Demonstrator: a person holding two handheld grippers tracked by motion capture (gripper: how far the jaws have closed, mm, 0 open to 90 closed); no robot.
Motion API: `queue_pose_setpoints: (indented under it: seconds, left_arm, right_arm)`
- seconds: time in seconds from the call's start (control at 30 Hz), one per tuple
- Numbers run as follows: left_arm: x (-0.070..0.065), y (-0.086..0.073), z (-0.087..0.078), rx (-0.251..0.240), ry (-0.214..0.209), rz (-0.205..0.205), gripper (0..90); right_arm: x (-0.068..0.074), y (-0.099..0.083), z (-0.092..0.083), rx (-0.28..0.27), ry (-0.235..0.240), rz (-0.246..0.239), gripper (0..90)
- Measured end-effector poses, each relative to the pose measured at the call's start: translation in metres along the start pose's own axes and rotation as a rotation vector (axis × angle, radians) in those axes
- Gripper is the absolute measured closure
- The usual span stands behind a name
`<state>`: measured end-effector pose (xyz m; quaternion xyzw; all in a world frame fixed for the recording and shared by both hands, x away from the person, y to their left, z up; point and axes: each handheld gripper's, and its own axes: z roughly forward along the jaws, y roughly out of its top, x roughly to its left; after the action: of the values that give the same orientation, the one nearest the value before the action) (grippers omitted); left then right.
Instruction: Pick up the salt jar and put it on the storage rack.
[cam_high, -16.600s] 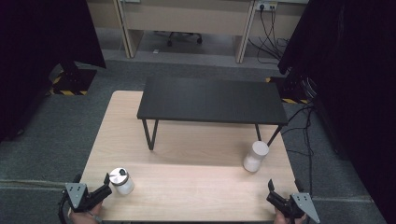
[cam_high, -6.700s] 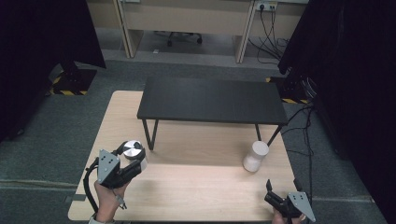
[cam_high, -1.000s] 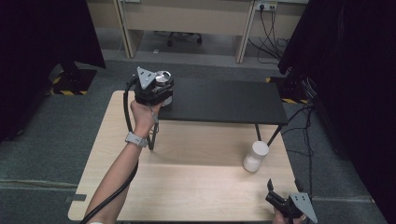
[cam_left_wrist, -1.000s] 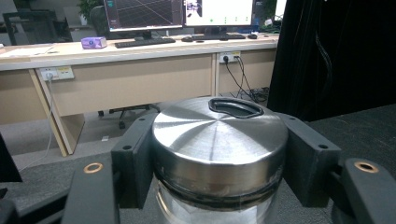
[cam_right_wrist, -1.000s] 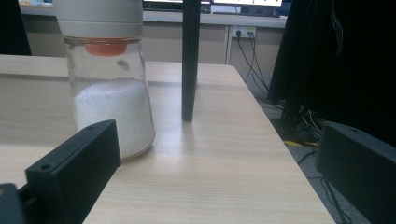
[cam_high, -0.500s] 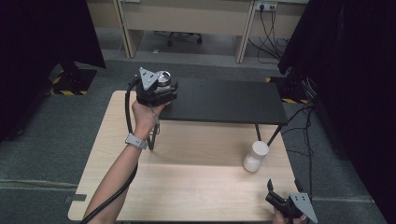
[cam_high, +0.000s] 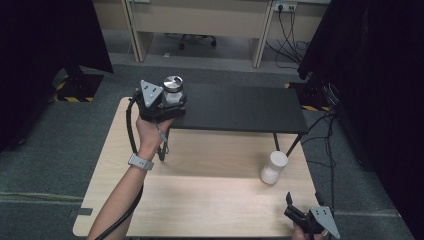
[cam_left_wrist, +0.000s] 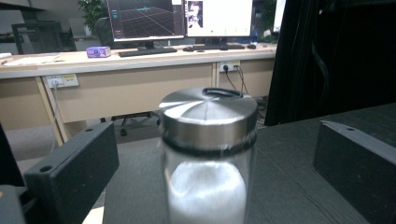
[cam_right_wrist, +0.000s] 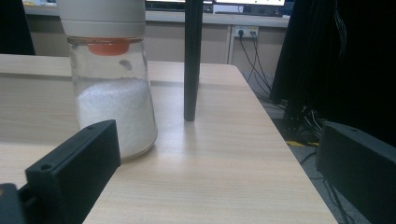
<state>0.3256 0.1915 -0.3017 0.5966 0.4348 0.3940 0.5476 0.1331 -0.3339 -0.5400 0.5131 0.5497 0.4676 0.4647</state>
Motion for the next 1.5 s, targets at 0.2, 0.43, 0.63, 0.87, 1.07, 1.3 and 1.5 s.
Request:
queue_pose_setpoints:
  seconds: [0.2,0.43,0.63,0.87,1.07,1.3,1.5]
  left_arm:
    - [0.006,-0.015,-0.021,0.005,0.021,-0.015,0.0]
    - [0.016,-0.035,-0.043,0.015,0.051,-0.043,0.0]
    - [0.023,-0.048,-0.057,0.010,0.064,-0.047,0.0]
    - [0.031,-0.064,-0.074,0.021,0.078,-0.050,0.0]
    - [0.039,-0.084,-0.086,0.035,0.085,-0.075,0.0]
    - [0.047,-0.100,-0.097,0.033,0.094,-0.092,0.0]
    - [0.049,-0.116,-0.106,0.036,0.102,-0.097,0.0]
  right_arm:
    - [-0.001,0.000,0.000,-0.001,0.005,0.000,0.2]
    - [0.000,0.000,0.000,0.003,0.002,-0.001,0.2]
    - [0.000,0.001,0.000,0.006,0.004,-0.002,0.2]
    - [0.000,0.001,0.000,0.006,0.004,-0.004,0.2]
    - [0.000,0.001,0.000,0.007,0.005,-0.007,0.2]
    - [0.000,0.001,0.000,0.006,0.005,-0.012,0.2]
    - [0.000,0.001,0.000,0.006,0.006,-0.015,0.2]
